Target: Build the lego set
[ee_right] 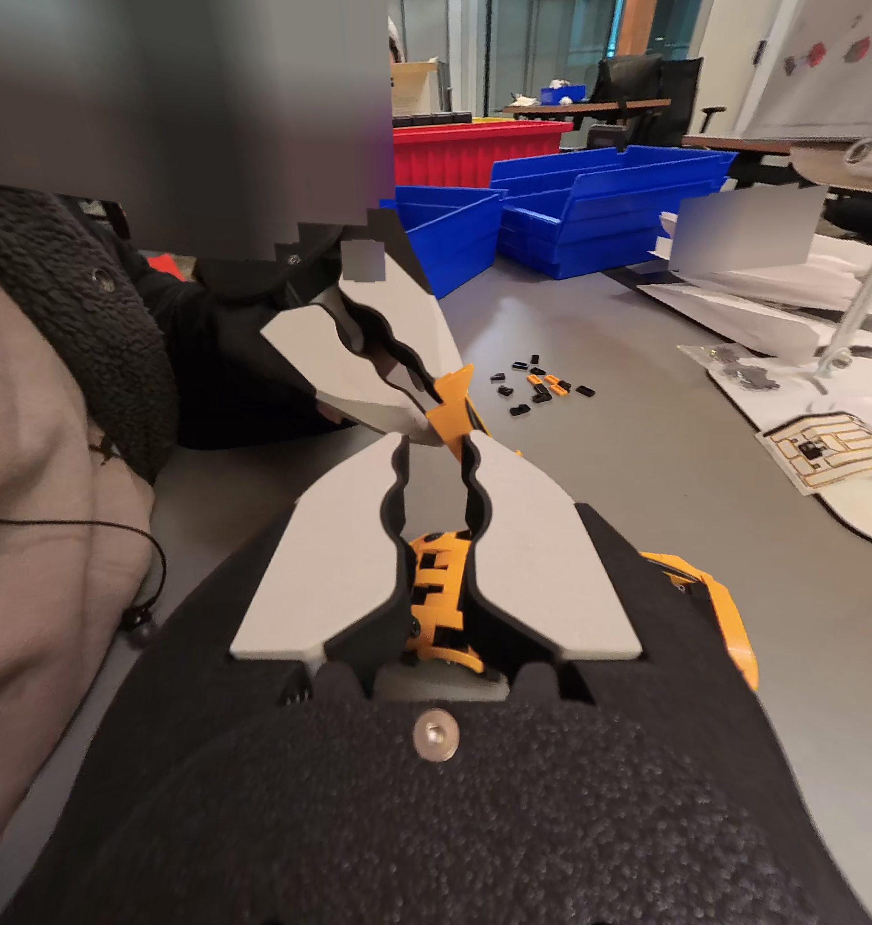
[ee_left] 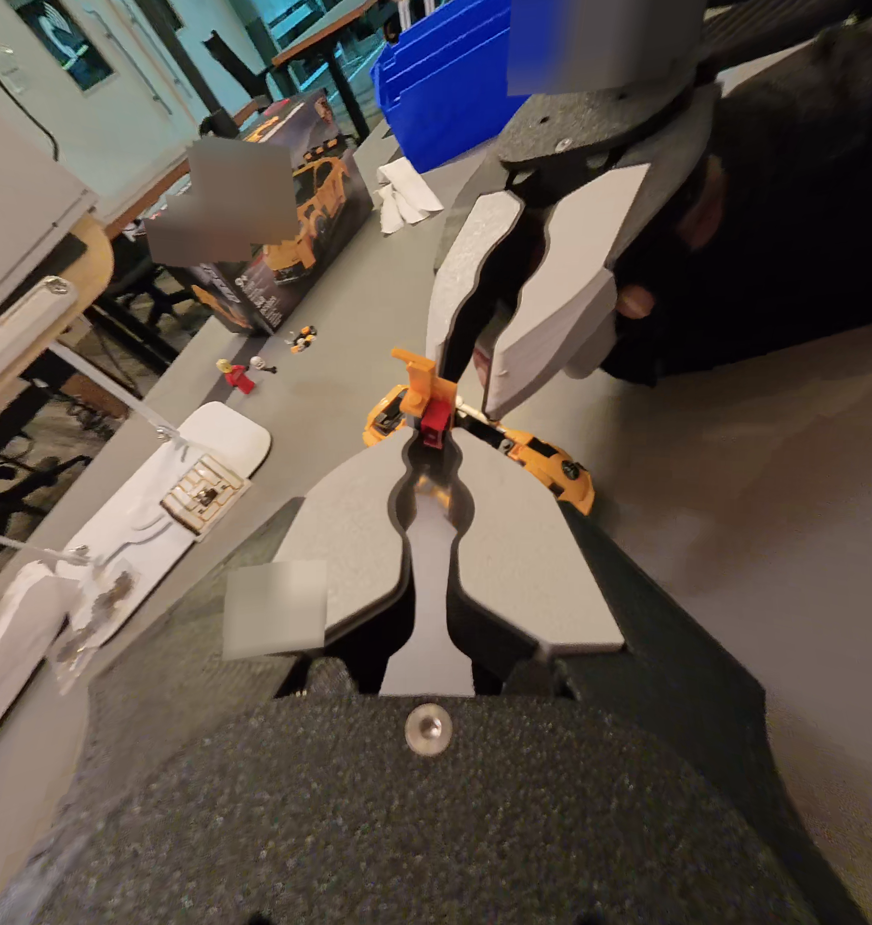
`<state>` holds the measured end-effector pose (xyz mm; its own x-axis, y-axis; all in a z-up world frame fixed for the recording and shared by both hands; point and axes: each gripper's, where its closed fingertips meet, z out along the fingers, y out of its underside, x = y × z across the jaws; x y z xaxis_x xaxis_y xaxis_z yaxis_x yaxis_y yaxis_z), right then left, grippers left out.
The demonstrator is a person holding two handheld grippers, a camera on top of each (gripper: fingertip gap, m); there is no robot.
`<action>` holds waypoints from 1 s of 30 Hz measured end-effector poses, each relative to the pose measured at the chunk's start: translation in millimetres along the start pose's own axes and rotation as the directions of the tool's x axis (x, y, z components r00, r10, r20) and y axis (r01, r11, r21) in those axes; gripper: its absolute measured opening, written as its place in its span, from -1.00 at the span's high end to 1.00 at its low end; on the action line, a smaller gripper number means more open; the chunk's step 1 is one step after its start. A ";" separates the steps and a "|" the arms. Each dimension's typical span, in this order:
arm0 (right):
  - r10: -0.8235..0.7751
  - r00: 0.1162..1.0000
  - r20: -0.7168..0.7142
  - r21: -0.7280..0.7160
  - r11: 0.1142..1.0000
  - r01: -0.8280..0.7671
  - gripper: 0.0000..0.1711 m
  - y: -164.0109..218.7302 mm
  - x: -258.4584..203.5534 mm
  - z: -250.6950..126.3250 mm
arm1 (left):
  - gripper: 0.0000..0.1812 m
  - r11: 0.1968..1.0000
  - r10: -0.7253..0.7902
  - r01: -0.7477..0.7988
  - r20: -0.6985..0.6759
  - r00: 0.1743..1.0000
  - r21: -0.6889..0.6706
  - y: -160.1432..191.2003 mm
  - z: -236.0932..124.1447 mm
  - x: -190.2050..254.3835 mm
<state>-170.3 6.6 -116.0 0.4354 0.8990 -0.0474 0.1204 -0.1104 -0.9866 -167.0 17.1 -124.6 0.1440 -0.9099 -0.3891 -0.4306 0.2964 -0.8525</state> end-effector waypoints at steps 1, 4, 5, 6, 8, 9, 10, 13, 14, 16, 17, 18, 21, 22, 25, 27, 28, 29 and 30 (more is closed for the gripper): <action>0.015 0.999 -0.030 0.002 1.000 -0.015 0.75 -0.7 2.1 1.6 | 0.91 1.000 0.017 -0.017 0.016 1.000 -0.009 0.9 0.0 -1.3; 0.123 0.986 -0.114 -0.007 0.992 -0.125 0.63 -0.6 8.1 8.2 | 0.91 0.997 0.061 -0.058 0.064 0.996 -0.045 4.6 0.8 -4.8; 0.161 0.977 -0.143 -0.012 0.986 -0.164 0.60 0.0 9.6 10.8 | 0.91 0.995 0.078 -0.073 0.085 0.993 -0.063 6.5 1.2 -6.6; 0.188 0.967 -0.172 -0.012 0.981 -0.193 0.60 0.5 10.8 12.7 | 0.91 0.993 0.095 -0.086 0.113 0.989 -0.080 8.2 1.1 -9.6; 0.245 0.941 -0.232 -0.004 0.967 -0.253 0.58 2.2 15.1 14.5 | 0.91 0.988 0.122 -0.106 0.153 0.981 -0.109 10.9 0.4 -14.7; 0.282 0.928 -0.241 0.010 0.957 -0.288 0.59 2.3 15.6 15.4 | 0.91 0.987 0.130 -0.111 0.172 0.977 -0.116 11.1 -0.1 -16.5; 0.321 0.913 -0.253 0.030 0.945 -0.325 0.60 2.4 17.3 15.8 | 0.91 0.985 0.145 -0.123 0.191 0.971 -0.123 11.2 -0.7 -18.5; 0.423 0.882 -0.207 0.089 0.906 -0.413 0.61 -1.2 16.9 16.3 | 0.91 0.971 0.219 -0.191 0.215 0.952 -0.145 10.3 -0.6 -17.0; 0.446 0.873 -0.196 0.091 0.895 -0.437 0.61 -0.7 17.0 16.3 | 0.91 0.964 0.246 -0.215 0.221 0.944 -0.155 10.0 -0.5 -15.6; 0.473 0.857 -0.203 0.085 0.881 -0.466 0.61 2.8 18.2 16.6 | 0.91 0.948 0.299 -0.259 0.239 0.924 -0.185 11.2 0.1 -15.2; 0.477 0.855 -0.203 0.086 0.878 -0.470 0.63 3.0 17.5 17.0 | 0.91 0.940 0.323 -0.279 0.247 0.914 -0.196 11.6 0.2 -15.3; 0.478 0.854 -0.207 0.087 0.878 -0.470 0.65 3.3 16.9 17.2 | 0.91 0.934 0.340 -0.294 0.251 0.907 -0.204 11.8 0.5 -14.9; 0.488 0.851 -0.195 0.118 0.873 -0.474 0.80 3.3 19.3 14.7 | 0.92 0.919 0.391 -0.359 0.258 0.883 -0.165 2.0 -0.6 -8.1; 0.515 0.843 -0.157 0.128 0.857 -0.500 0.81 2.2 18.6 13.3 | 0.92 0.914 0.403 -0.373 0.262 0.877 -0.158 0.3 -0.9 -7.4; 0.533 0.841 -0.095 0.137 0.843 -0.519 0.82 1.2 16.6 9.8 | 0.90 0.941 0.337 -0.328 0.221 0.915 -0.078 -3.6 -2.0 -3.1; 0.546 0.837 -0.042 0.161 0.830 -0.533 0.82 -4.2 15.5 5.0 | 0.85 0.973 0.218 -0.227 0.166 0.962 0.033 -12.7 -7.2 -1.7; 0.543 0.840 -0.011 0.182 0.827 -0.533 0.82 -8.9 15.1 1.2 | 0.82 0.986 0.126 -0.138 0.124 0.984 0.092 -17.3 -10.6 -2.9; 0.538 0.843 0.023 0.197 0.824 -0.531 0.82 -13.7 13.8 -2.5 | 0.78 0.990 0.007 -0.015 0.059 0.998 0.137 -20.0 -13.2 -5.0; 0.528 0.847 0.063 0.200 0.825 -0.529 0.82 -18.0 10.5 -5.2 | 0.71 0.978 -0.128 0.131 -0.031 0.991 0.165 -21.1 -14.6 -6.2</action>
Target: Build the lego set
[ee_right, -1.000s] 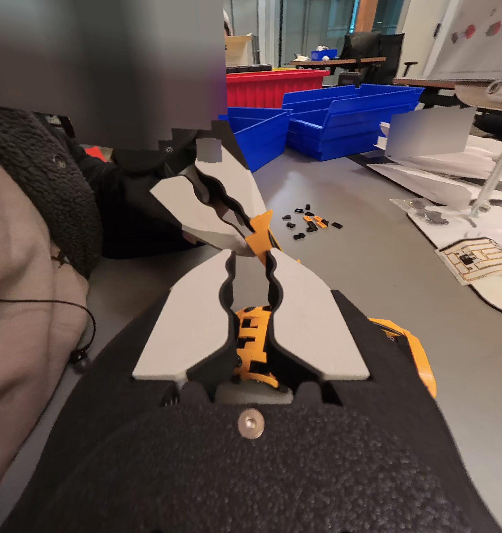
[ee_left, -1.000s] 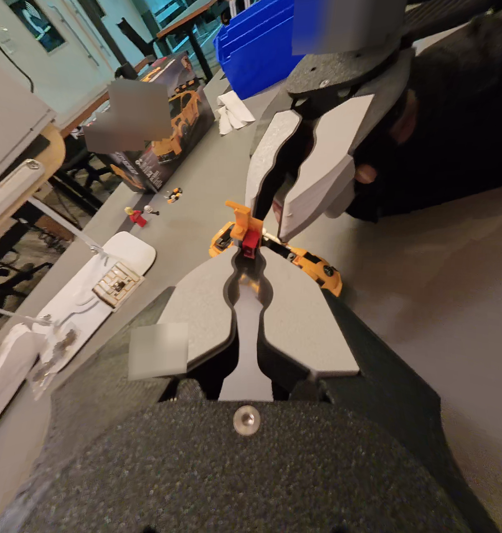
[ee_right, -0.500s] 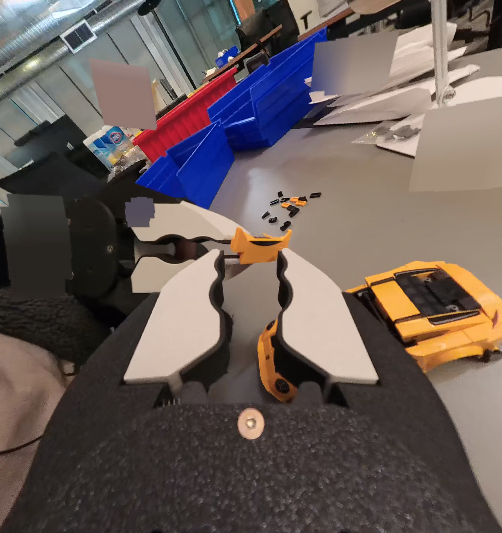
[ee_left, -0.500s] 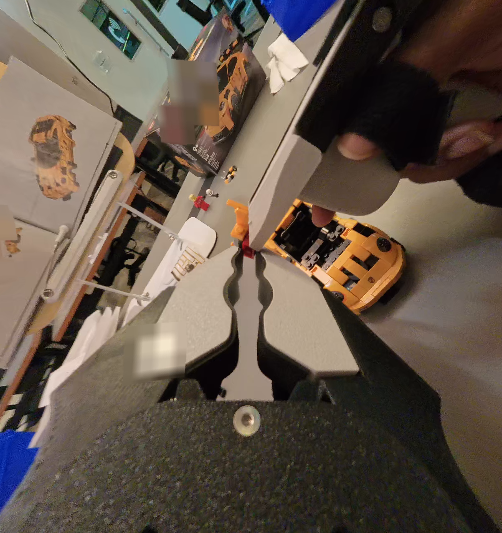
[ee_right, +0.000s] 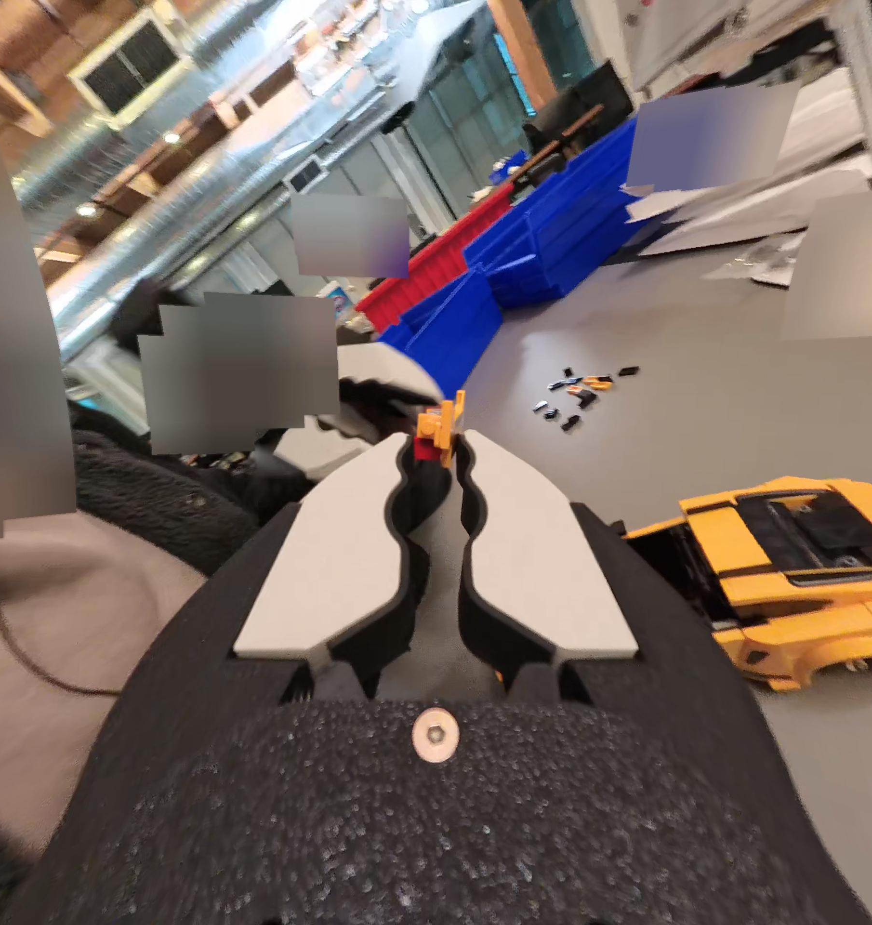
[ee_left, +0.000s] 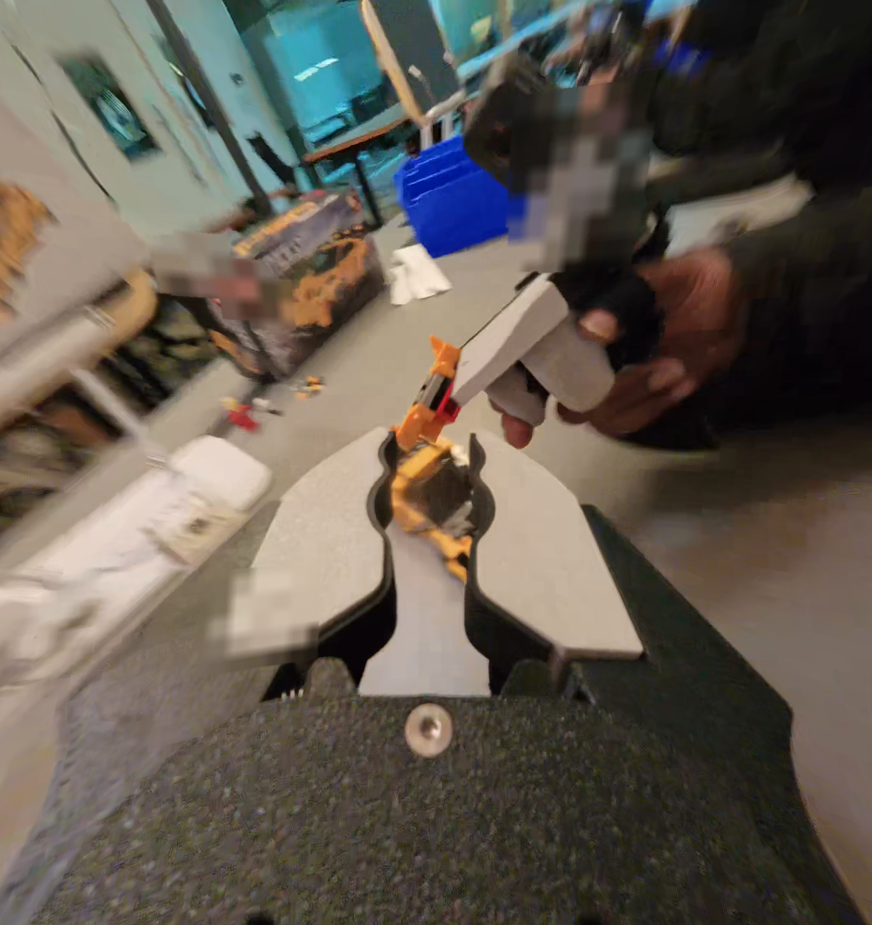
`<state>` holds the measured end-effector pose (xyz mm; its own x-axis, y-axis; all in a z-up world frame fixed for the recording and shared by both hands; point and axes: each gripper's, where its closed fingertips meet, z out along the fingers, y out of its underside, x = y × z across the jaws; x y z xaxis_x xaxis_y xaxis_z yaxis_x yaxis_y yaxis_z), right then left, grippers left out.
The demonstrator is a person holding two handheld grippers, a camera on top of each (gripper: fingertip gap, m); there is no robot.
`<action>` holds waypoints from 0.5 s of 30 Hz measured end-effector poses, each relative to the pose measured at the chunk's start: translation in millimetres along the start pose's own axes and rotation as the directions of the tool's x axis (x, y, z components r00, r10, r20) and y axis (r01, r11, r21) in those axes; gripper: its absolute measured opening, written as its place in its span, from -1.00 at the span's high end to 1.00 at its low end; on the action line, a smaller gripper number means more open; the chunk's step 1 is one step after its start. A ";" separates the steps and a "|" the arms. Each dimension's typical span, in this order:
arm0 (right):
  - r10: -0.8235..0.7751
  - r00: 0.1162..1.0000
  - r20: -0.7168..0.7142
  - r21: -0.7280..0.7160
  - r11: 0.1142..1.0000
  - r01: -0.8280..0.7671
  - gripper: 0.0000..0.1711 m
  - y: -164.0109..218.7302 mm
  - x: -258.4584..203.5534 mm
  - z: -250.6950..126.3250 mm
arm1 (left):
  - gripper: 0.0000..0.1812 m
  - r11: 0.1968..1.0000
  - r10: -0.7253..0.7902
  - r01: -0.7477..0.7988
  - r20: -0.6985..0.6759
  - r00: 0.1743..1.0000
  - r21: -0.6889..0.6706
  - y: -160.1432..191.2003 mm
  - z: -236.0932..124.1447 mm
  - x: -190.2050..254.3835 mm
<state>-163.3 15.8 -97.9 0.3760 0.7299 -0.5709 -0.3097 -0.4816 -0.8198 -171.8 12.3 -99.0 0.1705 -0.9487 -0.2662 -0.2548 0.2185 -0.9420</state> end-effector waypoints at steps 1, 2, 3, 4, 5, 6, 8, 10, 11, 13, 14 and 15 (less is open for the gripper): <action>-0.006 0.999 0.038 -0.003 1.000 0.006 0.82 -0.9 -4.8 -1.3 | 0.63 0.988 -0.155 0.157 -0.075 0.985 0.017 -0.3 -0.6 -0.9; -0.027 0.997 0.068 0.002 1.000 0.027 0.82 -2.0 -9.2 -2.3 | 0.58 0.952 -0.297 0.305 -0.157 0.942 0.024 -1.3 -1.2 -0.4; -0.053 0.995 0.086 -0.001 0.999 0.053 0.82 -1.6 -12.4 -2.3 | 0.55 0.905 -0.408 0.426 -0.248 0.879 0.019 -3.3 -2.1 2.8; -0.081 0.991 0.104 -0.009 0.997 0.082 0.82 -0.1 -15.9 -1.5 | 0.56 0.858 -0.483 0.514 -0.331 0.811 0.006 -5.7 -3.3 7.5; -0.108 0.987 0.118 -0.024 0.993 0.111 0.82 2.3 -18.9 0.1 | 0.57 0.818 -0.529 0.575 -0.391 0.753 -0.001 -8.8 -4.6 10.7; -0.133 0.983 0.130 -0.041 0.989 0.139 0.82 5.2 -21.9 2.0 | 0.62 0.793 -0.551 0.609 -0.432 0.714 -0.004 -11.1 -5.6 13.2; -0.171 0.975 0.143 -0.065 0.981 0.182 0.83 9.5 -25.9 4.8 | 0.73 0.779 -0.556 0.627 -0.481 0.678 -0.015 -12.8 -7.5 18.6; -0.199 0.971 0.135 -0.080 0.974 0.211 0.83 10.1 -25.6 5.1 | 0.81 0.771 -0.563 0.636 -0.481 0.673 -0.013 -11.9 -8.1 16.8; -0.220 0.968 0.125 -0.094 0.968 0.232 0.83 11.2 -25.3 5.5 | 0.81 0.771 -0.562 0.637 -0.488 0.668 -0.015 -11.2 -8.7 17.1; -0.284 0.953 0.102 -0.115 0.949 0.295 0.83 11.8 -26.5 6.1 | 0.82 0.757 -0.565 0.654 -0.517 0.642 -0.015 -11.2 -10.4 18.2; -0.314 0.945 0.088 -0.125 0.938 0.323 0.83 11.4 -27.1 6.6 | 0.82 0.743 -0.567 0.669 -0.537 0.624 -0.008 -11.8 -11.3 18.3; -0.348 0.935 0.074 -0.134 0.925 0.355 0.82 10.6 -27.8 7.0 | 0.83 0.726 -0.567 0.687 -0.562 0.603 0.004 -13.0 -12.5 18.2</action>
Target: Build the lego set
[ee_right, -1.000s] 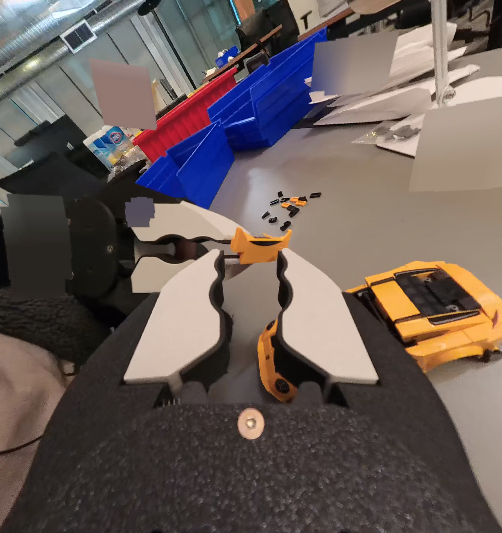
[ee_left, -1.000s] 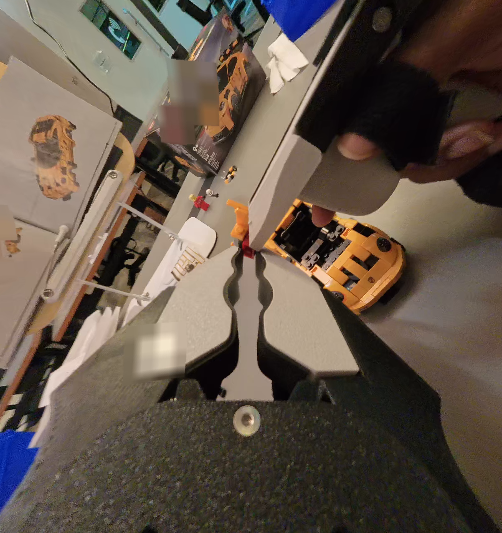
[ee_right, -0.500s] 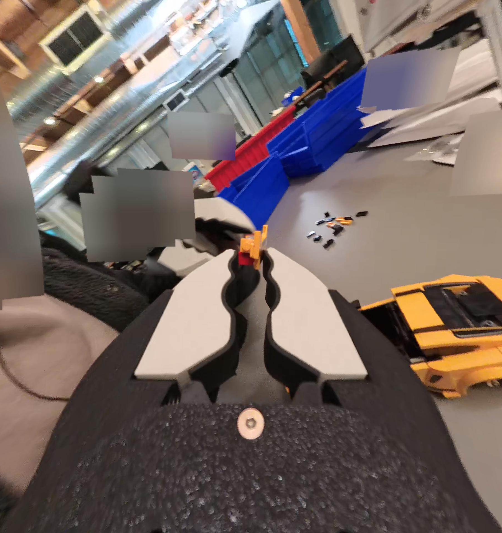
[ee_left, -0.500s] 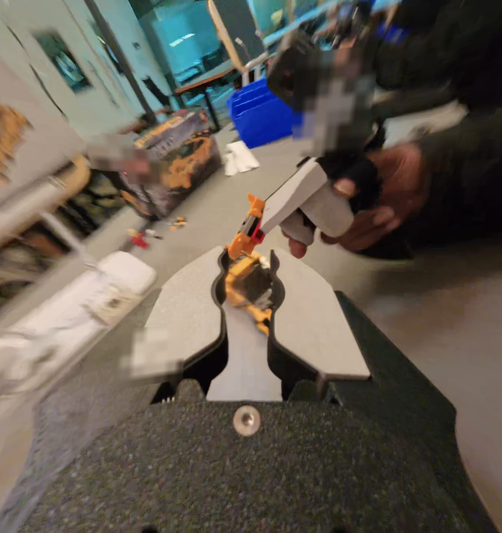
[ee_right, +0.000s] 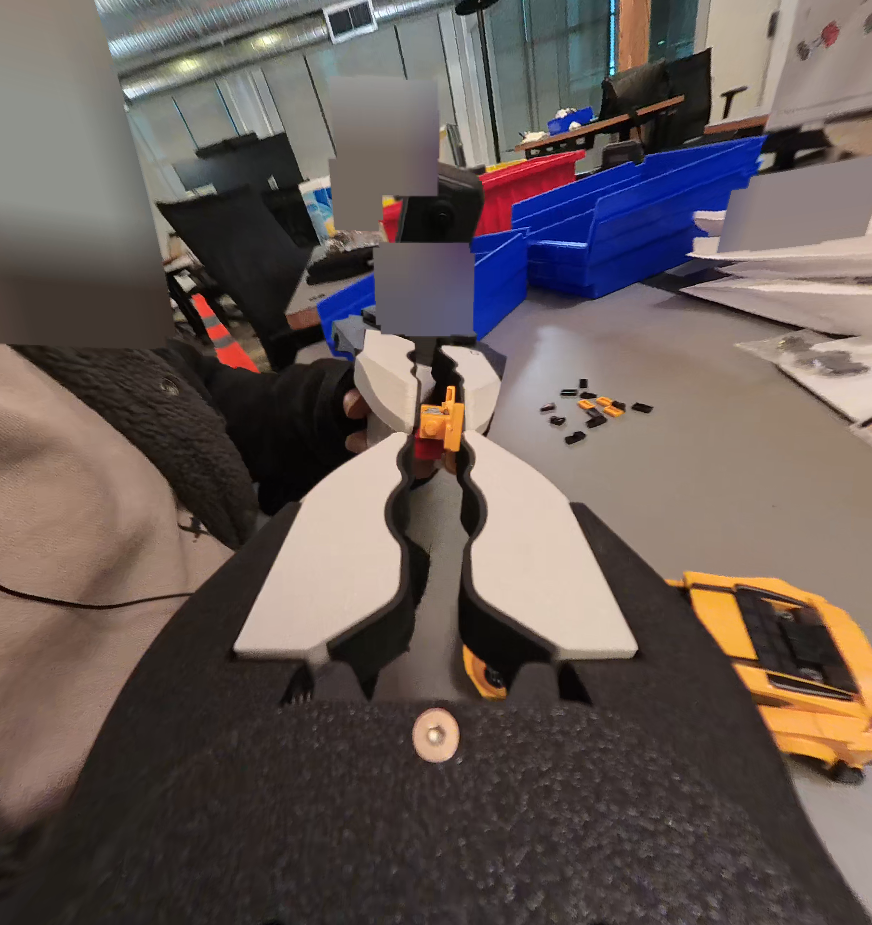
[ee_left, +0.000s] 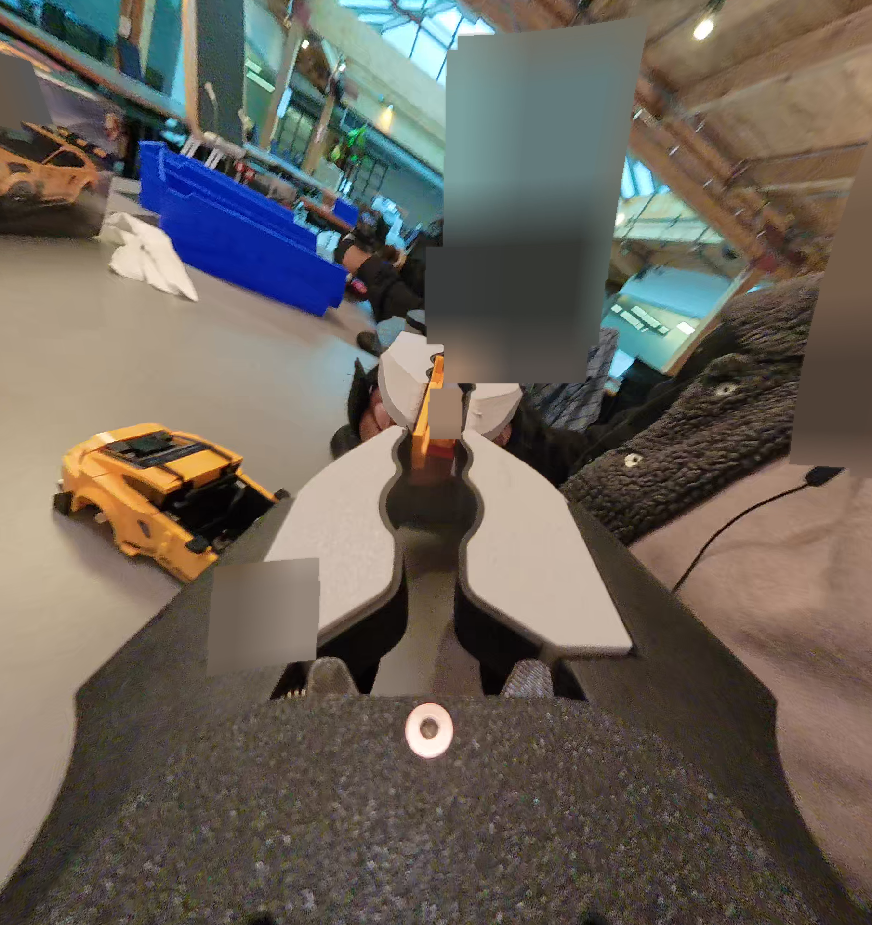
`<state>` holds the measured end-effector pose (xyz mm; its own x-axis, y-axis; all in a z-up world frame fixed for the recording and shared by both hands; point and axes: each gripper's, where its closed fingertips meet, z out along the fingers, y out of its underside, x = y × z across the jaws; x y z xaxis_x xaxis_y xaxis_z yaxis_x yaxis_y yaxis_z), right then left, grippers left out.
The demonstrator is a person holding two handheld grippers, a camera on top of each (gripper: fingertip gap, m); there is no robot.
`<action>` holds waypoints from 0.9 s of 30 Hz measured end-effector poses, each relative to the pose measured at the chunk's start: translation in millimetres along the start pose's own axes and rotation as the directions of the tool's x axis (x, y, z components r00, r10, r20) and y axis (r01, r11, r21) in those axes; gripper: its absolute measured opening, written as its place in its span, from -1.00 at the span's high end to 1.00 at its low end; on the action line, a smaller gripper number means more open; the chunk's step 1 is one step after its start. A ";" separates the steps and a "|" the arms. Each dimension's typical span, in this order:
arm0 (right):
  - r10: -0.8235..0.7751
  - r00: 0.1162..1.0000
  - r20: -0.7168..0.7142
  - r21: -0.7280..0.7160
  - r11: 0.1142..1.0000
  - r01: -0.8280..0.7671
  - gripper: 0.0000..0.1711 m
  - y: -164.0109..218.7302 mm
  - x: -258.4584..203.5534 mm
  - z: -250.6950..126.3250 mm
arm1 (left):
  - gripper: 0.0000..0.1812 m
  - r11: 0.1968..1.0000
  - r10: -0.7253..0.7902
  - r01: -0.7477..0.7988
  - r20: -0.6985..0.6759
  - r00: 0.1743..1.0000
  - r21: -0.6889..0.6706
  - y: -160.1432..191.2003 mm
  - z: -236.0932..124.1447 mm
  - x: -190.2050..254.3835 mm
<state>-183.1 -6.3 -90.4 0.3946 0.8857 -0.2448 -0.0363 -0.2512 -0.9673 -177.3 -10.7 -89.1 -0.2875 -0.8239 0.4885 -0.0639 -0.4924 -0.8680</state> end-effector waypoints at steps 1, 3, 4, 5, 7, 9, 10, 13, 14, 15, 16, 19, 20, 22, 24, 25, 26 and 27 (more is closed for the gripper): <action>-0.036 0.999 -0.022 -0.007 0.999 0.035 0.81 -2.2 -0.6 0.5 | 0.84 0.999 -0.021 0.022 -0.039 0.999 0.032 -1.7 -0.8 2.3; -0.109 0.991 -0.074 -0.036 0.994 0.106 0.77 -6.1 -1.0 2.6 | 0.84 0.991 -0.078 0.089 -0.117 0.990 0.095 -5.7 -2.5 5.2; -0.143 0.985 -0.100 -0.048 0.989 0.139 0.76 -8.5 -0.9 3.9 | 0.84 0.984 -0.104 0.125 -0.157 0.982 0.127 -8.6 -3.8 6.4; -0.168 0.979 -0.119 -0.050 0.985 0.163 0.75 -11.9 -1.7 5.6 | 0.84 0.975 -0.124 0.157 -0.199 0.972 0.160 -12.2 -5.7 8.3; -0.181 0.973 -0.142 -0.039 0.983 0.178 0.75 -20.3 -4.6 9.8 | 0.84 0.955 -0.128 0.193 -0.271 0.954 0.226 -20.6 -11.0 13.1; -0.194 0.965 -0.177 -0.030 0.981 0.192 0.80 -26.8 -5.1 13.9 | 0.84 0.931 -0.103 0.210 -0.335 0.937 0.299 -31.1 -18.1 19.3; -0.202 0.958 -0.205 -0.034 0.979 0.199 0.81 -28.1 -3.2 16.1 | 0.84 0.921 -0.091 0.216 -0.359 0.929 0.325 -34.8 -21.1 22.0; -0.212 0.959 -0.189 0.008 0.976 0.217 0.78 -35.3 -15.1 22.8 | 0.84 0.911 -0.043 0.188 -0.368 0.929 0.367 -38.4 -24.2 25.4; -0.217 0.958 -0.185 0.014 0.975 0.224 0.76 -36.7 -18.4 23.4 | 0.84 0.904 -0.033 0.188 -0.376 0.926 0.384 -40.9 -26.0 26.8; -0.221 0.956 -0.194 0.018 0.973 0.229 0.74 -37.9 -19.2 23.0 | 0.84 0.898 -0.030 0.196 -0.389 0.921 0.395 -42.6 -27.8 27.9; -0.220 0.954 -0.202 0.028 0.973 0.230 0.72 -39.9 -19.6 22.4 | 0.84 0.896 -0.027 0.199 -0.396 0.918 0.398 -43.1 -28.5 28.6; -0.187 0.961 -0.202 0.071 0.976 0.204 0.70 -46.4 -23.4 22.9 | 0.84 0.899 -0.003 0.182 -0.409 0.912 0.398 -42.4 -27.4 33.7; -0.183 0.960 -0.210 0.072 0.977 0.202 0.70 -47.3 -23.0 23.9 | 0.84 0.901 0.001 0.180 -0.415 0.910 0.396 -41.9 -26.5 35.3; -0.179 0.960 -0.215 0.072 0.977 0.198 0.70 -47.9 -23.7 26.8 | 0.84 0.900 0.011 0.175 -0.422 0.907 0.399 -42.0 -25.9 37.9; -0.173 0.963 -0.208 0.081 0.978 0.193 0.76 -48.4 -25.9 28.6 | 0.84 0.897 0.019 0.172 -0.424 0.905 0.406 -42.7 -27.1 38.7; -0.180 0.961 -0.210 0.082 0.976 0.201 0.77 -48.5 -26.5 28.8 | 0.84 0.897 0.023 0.169 -0.425 0.905 0.408 -42.8 -27.4 39.3; -0.186 0.960 -0.210 0.084 0.975 0.207 0.77 -49.0 -27.5 29.0 | 0.84 0.898 0.029 0.164 -0.427 0.904 0.409 -42.8 -27.6 40.3; -0.189 0.960 -0.208 0.084 0.974 0.210 0.77 -49.4 -28.5 29.2 | 0.84 0.898 0.036 0.159 -0.428 0.903 0.410 -42.9 -27.8 41.1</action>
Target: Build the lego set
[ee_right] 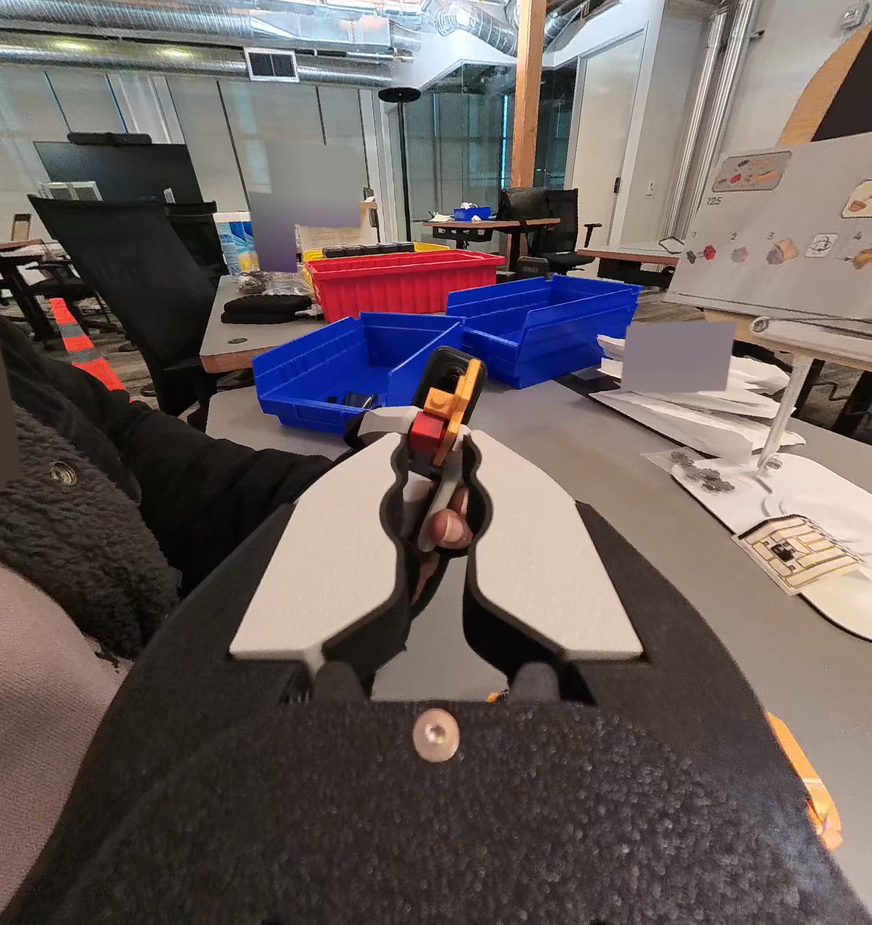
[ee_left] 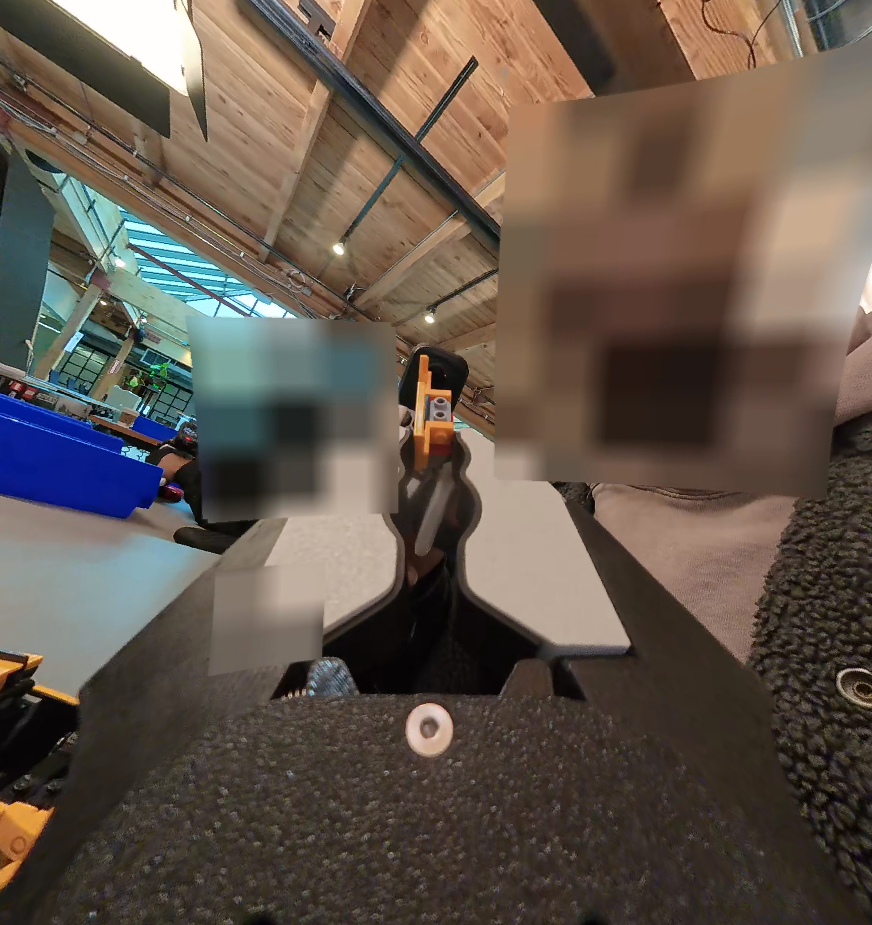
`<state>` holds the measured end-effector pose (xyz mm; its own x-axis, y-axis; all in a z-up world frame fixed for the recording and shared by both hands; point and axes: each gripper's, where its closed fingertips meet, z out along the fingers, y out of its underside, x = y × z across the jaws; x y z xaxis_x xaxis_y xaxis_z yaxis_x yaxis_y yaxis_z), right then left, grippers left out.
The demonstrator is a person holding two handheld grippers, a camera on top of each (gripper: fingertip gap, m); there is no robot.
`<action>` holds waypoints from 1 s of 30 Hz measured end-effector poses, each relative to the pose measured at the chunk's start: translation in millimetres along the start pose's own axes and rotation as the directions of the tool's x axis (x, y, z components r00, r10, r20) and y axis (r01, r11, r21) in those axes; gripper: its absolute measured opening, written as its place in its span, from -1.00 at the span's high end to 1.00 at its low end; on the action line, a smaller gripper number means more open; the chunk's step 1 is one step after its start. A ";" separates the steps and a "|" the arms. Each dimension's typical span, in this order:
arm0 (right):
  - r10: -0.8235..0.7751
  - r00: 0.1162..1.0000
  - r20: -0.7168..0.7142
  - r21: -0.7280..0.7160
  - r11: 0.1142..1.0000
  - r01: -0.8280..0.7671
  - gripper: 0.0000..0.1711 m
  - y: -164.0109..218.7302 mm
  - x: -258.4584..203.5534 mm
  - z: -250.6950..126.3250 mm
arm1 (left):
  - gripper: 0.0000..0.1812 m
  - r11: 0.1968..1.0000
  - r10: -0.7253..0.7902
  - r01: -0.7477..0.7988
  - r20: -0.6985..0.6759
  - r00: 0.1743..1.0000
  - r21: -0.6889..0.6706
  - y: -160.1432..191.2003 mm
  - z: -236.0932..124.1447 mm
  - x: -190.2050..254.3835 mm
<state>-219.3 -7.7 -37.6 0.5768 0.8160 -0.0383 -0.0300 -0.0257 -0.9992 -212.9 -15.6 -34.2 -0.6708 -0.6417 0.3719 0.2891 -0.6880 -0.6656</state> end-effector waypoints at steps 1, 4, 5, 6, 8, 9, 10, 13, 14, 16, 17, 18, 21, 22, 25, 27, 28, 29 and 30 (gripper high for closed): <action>-0.005 1.000 -0.001 0.000 1.000 0.005 0.77 -0.3 -0.4 0.0 | 0.85 1.000 0.006 -0.006 -0.001 1.000 -0.002 -0.1 0.0 0.5; -0.047 0.999 -0.015 -0.001 0.999 0.047 0.79 -0.3 -1.6 -0.2 | 0.85 1.000 0.027 -0.027 0.000 1.000 -0.011 0.4 -0.3 1.2; -0.069 0.997 -0.022 -0.004 0.998 0.069 0.81 0.0 -1.8 -0.4 | 0.85 0.999 0.034 -0.034 0.004 0.999 -0.020 0.8 -0.6 0.6; -0.081 0.996 -0.024 -0.005 0.997 0.080 0.82 0.4 -2.1 -0.5 | 0.84 0.999 0.039 -0.039 0.005 0.999 -0.032 1.1 -0.8 0.7; -0.094 0.996 -0.012 -0.002 0.996 0.094 0.82 1.6 -3.3 -0.9 | 0.83 0.994 0.080 -0.079 0.012 0.997 -0.070 2.7 -1.1 1.4; -0.106 0.994 -0.006 -0.001 0.994 0.106 0.82 2.2 -4.4 -1.2 | 0.83 0.990 0.109 -0.107 0.017 0.994 -0.094 3.6 -1.3 2.0; -0.122 0.993 -0.002 0.000 0.993 0.122 0.82 3.2 -5.4 -1.5 | 0.83 0.983 0.136 -0.133 0.022 0.990 -0.125 4.7 -1.7 2.3; -0.186 0.983 -0.002 -0.030 0.982 0.186 0.84 11.1 -5.4 -3.5 | 0.81 0.926 0.273 -0.245 0.061 0.960 -0.288 11.1 -6.6 -1.9; -0.196 0.981 0.000 -0.040 0.980 0.196 0.84 14.0 -4.9 -4.9 | 0.80 0.888 0.334 -0.289 0.072 0.940 -0.357 14.0 -9.0 -3.6; -0.209 0.978 0.014 -0.071 0.975 0.209 0.84 20.9 -4.0 -7.9 | 0.76 0.806 0.434 -0.350 0.073 0.898 -0.478 19.8 -12.6 -5.6; -0.223 0.975 0.015 -0.084 0.971 0.223 0.84 23.3 -3.3 -9.2 | 0.74 0.767 0.468 -0.367 0.068 0.881 -0.526 22.6 -13.3 -6.5; -0.238 0.971 0.018 -0.094 0.967 0.239 0.84 25.0 -3.3 -10.4 | 0.72 0.729 0.496 -0.378 0.060 0.866 -0.570 25.4 -13.6 -7.7; -0.280 0.959 0.030 -0.167 0.945 0.281 0.84 35.7 -1.0 -12.7 | 0.69 0.625 0.571 -0.412 0.027 0.821 -0.663 29.8 -13.5 -11.6; -0.293 0.956 0.029 -0.183 0.938 0.294 0.84 38.4 0.0 -13.3 | 0.69 0.600 0.586 -0.420 0.017 0.810 -0.681 29.4 -13.0 -12.3; -0.299 0.953 0.041 -0.213 0.930 0.301 0.84 43.5 -0.6 -13.8 | 0.71 0.527 0.625 -0.433 -0.011 0.781 -0.731 30.1 -14.1 -16.3; -0.306 0.951 0.051 -0.233 0.922 0.309 0.84 47.7 -1.1 -13.1 | 0.74 0.487 0.627 -0.431 -0.039 0.778 -0.760 36.0 -14.4 -17.7; -0.305 0.951 0.054 -0.237 0.921 0.309 0.84 48.8 -1.7 -12.6 | 0.78 0.463 0.629 -0.430 -0.054 0.776 -0.775 39.7 -15.7 -18.9; -0.311 0.949 0.050 -0.248 0.916 0.314 0.84 50.3 -0.5 -12.8 | 0.83 0.451 0.630 -0.434 -0.066 0.773 -0.780 41.1 -16.3 -18.9; -0.314 0.948 0.049 -0.249 0.916 0.316 0.84 50.4 -0.3 -13.0 | 0.83 0.448 0.635 -0.439 -0.069 0.770 -0.779 41.3 -16.2 -19.3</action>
<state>-210.4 -16.8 -88.1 0.5162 0.8101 0.2779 0.3580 0.0907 -0.9293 -199.1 -26.2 -79.4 -0.3801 -0.9070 -0.1811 -0.1079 0.2380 -0.9653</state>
